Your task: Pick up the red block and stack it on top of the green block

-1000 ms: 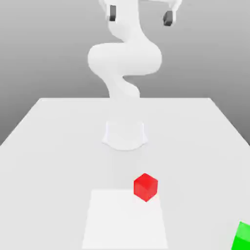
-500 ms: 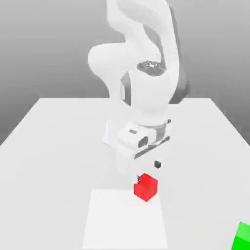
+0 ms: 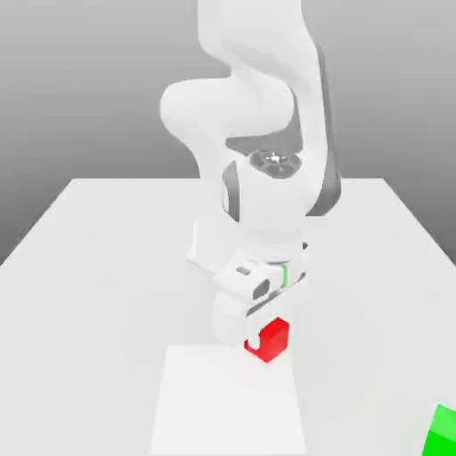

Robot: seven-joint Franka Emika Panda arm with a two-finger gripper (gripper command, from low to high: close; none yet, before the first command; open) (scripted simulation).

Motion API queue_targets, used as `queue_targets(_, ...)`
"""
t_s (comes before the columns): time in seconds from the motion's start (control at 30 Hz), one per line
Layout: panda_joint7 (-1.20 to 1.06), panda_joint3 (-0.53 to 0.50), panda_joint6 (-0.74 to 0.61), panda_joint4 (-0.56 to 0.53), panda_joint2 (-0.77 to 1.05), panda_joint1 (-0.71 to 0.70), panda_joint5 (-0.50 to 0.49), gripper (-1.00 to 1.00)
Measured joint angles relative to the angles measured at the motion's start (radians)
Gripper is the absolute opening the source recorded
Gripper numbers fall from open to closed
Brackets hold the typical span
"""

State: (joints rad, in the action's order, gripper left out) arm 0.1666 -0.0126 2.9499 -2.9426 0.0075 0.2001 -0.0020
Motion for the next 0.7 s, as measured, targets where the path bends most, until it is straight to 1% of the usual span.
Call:
queue_targets(0.1,0.001,-0.005,-0.091,-0.016,-0.106,0.003,-0.005,-1.0)
queue_targets(0.17,-0.028,0.001,-0.133,0.026,-0.107,0.025,0.023,-1.0)
queue_targets(0.27,-0.081,0.018,-0.185,0.126,-0.059,0.073,0.065,-1.0)
queue_targets(0.4,-0.131,0.044,-0.249,0.27,0.021,0.115,0.084,-1.0)
queue_targets(0.53,-0.157,0.066,-0.312,0.415,0.104,0.143,0.071,-1.0)
queue_targets(0.7,-0.167,0.092,-0.39,0.596,0.208,0.182,0.021,-1.0)
